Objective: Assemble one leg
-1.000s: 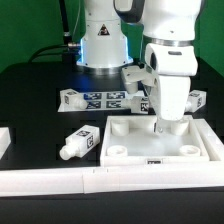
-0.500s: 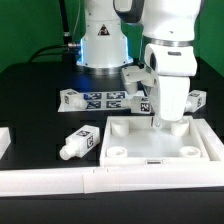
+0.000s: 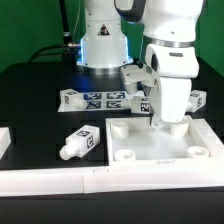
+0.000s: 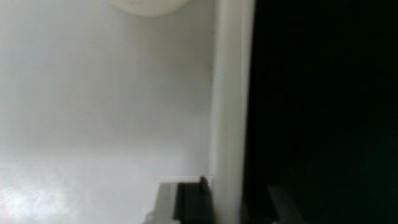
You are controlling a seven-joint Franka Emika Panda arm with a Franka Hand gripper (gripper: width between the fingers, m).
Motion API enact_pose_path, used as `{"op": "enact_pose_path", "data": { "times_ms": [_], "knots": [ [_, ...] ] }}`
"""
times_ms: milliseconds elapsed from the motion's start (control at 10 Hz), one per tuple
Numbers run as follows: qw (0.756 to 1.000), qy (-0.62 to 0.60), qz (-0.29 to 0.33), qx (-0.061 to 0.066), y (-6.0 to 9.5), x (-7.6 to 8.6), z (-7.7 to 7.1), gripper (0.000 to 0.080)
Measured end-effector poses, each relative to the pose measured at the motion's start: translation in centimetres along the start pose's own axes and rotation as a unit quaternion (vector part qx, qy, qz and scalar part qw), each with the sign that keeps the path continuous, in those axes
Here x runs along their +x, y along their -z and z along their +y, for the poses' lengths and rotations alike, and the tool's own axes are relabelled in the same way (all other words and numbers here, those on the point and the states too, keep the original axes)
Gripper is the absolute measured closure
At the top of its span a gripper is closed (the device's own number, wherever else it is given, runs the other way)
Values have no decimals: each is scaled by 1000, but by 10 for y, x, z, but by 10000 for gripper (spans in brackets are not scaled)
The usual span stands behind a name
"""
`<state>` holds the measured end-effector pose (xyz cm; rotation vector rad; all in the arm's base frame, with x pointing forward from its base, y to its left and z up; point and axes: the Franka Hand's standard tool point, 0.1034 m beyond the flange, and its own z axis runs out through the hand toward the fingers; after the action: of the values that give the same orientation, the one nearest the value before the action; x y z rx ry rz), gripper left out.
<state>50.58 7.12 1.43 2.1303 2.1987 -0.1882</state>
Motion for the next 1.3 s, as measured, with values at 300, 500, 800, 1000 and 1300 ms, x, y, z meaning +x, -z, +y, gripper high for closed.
{"op": "enact_pose_path", "data": {
  "times_ms": [300, 500, 800, 1000, 1300],
  "knots": [
    [1000, -7, 0, 2, -1, -1, 0, 745],
    [1000, -7, 0, 2, -1, -1, 0, 737],
    [1000, -28, 1, -8, 14, -5, 1, 561],
    [999, -46, 3, -8, 27, -11, -17, 243],
    [995, -104, 2, 3, 33, -11, -48, 156]
  ]
}}
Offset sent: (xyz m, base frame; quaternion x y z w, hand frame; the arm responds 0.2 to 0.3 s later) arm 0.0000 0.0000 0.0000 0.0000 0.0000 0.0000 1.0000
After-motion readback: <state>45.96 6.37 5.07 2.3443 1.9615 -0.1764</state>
